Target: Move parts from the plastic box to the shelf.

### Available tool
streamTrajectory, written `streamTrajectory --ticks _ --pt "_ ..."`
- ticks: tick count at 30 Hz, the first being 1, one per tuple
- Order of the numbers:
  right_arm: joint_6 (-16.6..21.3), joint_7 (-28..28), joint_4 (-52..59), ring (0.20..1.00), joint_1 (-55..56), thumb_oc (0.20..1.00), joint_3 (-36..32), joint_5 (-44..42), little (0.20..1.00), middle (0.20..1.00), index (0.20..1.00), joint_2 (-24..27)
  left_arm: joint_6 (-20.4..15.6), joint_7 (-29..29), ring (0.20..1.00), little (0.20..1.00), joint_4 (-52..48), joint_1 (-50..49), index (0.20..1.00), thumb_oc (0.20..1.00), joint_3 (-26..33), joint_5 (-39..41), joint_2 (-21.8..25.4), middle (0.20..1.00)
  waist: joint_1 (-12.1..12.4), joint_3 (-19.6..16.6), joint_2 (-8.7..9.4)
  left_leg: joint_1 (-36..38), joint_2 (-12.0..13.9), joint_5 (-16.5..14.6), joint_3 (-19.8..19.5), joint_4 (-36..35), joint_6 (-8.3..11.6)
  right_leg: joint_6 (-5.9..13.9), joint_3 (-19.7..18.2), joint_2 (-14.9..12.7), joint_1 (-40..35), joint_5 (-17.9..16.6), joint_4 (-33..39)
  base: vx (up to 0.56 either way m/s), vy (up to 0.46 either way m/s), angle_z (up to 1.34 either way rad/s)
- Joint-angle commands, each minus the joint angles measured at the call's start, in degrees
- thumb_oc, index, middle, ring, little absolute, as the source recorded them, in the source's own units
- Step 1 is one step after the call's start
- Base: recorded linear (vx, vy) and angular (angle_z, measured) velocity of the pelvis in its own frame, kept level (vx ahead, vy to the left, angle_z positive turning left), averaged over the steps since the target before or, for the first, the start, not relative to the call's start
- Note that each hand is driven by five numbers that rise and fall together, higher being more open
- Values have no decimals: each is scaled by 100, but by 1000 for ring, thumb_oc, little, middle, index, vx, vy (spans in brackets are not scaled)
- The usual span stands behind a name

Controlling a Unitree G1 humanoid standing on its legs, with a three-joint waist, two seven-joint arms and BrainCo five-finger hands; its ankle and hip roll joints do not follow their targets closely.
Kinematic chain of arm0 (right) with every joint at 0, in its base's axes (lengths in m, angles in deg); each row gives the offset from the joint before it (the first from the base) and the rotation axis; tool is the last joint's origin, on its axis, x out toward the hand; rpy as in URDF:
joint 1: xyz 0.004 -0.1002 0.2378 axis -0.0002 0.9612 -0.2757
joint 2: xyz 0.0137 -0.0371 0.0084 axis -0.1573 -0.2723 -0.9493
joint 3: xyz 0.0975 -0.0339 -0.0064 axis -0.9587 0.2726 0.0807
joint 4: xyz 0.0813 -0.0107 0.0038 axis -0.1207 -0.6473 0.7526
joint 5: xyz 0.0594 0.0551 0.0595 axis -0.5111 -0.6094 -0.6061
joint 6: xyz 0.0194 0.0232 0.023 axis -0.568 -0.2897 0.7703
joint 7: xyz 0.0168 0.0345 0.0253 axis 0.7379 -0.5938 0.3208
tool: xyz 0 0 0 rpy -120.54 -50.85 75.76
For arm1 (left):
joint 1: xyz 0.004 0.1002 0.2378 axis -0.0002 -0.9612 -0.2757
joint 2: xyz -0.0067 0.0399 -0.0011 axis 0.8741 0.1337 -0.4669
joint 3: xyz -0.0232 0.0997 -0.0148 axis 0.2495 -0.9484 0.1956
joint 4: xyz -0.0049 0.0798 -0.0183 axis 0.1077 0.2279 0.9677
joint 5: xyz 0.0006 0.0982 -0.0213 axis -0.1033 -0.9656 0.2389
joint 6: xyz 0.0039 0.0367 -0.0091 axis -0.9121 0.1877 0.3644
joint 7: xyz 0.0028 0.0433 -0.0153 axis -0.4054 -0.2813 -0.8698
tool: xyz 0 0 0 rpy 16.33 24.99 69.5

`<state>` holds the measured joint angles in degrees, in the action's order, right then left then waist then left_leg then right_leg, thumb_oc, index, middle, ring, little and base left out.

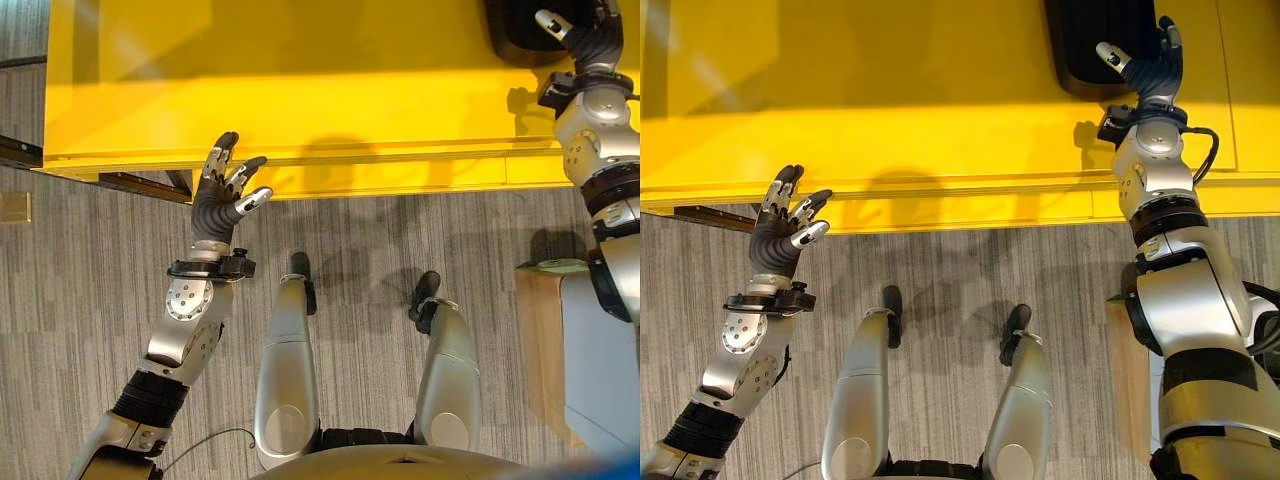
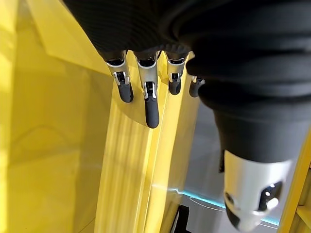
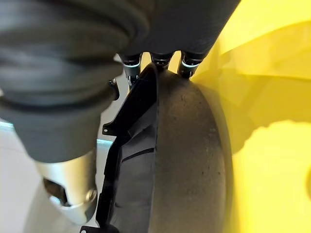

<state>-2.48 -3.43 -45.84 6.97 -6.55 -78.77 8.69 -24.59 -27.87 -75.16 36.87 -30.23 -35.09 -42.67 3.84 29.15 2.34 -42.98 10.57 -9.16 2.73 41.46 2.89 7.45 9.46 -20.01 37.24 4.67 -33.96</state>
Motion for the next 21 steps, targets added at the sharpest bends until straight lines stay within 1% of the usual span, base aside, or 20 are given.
streamTrajectory --ticks 1,7,12,13,17,21 --pt "209 -63 244 1000 97 1000 -182 -137 1000 1000 1000 -38 237 13 1000 1000 116 -436 1000 1000 -254 70 0 1000 34 63 -15 10 250 196 -510 -488 397 -117 6 32 -356 867 -848 0 0 0" --pt "219 -67 417 1000 157 1000 -190 -159 1000 1000 1000 -51 233 -5 1000 1000 122 -471 1000 1000 -212 54 0 1000 35 62 2 18 239 198 -519 -480 396 -119 0 36 -352 872 -870 0 0 0" --pt "222 -1 303 1000 101 1000 -224 -116 1000 1000 1000 51 229 6 1000 1000 117 -478 1000 1000 -224 62 6 1000 36 62 8 15 243 195 -522 -469 393 -121 -4 45 -353 876 -877 0 0 0" --pt "235 68 309 1000 68 1000 -234 -29 1000 1000 1000 197 215 -9 1000 1000 112 -492 1000 1000 -192 53 6 1000 17 62 22 31 243 198 -518 -492 396 -113 4 52 -375 862 -858 0 0 0" --pt "287 271 407 1000 44 1000 -298 210 1000 1000 1000 479 190 -42 1000 1000 114 -489 1000 1000 -154 28 -8 1000 -12 61 33 61 242 192 -526 -493 393 -107 -1 52 -403 860 -851 0 0 0" --pt "411 646 839 1000 72 1000 -481 674 1000 1000 1000 940 125 -88 1000 1000 129 -469 1000 1000 -76 -42 -58 1000 -62 59 50 99 240 175 -533 -495 396 -92 -8 52 -442 851 -839 0 0 0"
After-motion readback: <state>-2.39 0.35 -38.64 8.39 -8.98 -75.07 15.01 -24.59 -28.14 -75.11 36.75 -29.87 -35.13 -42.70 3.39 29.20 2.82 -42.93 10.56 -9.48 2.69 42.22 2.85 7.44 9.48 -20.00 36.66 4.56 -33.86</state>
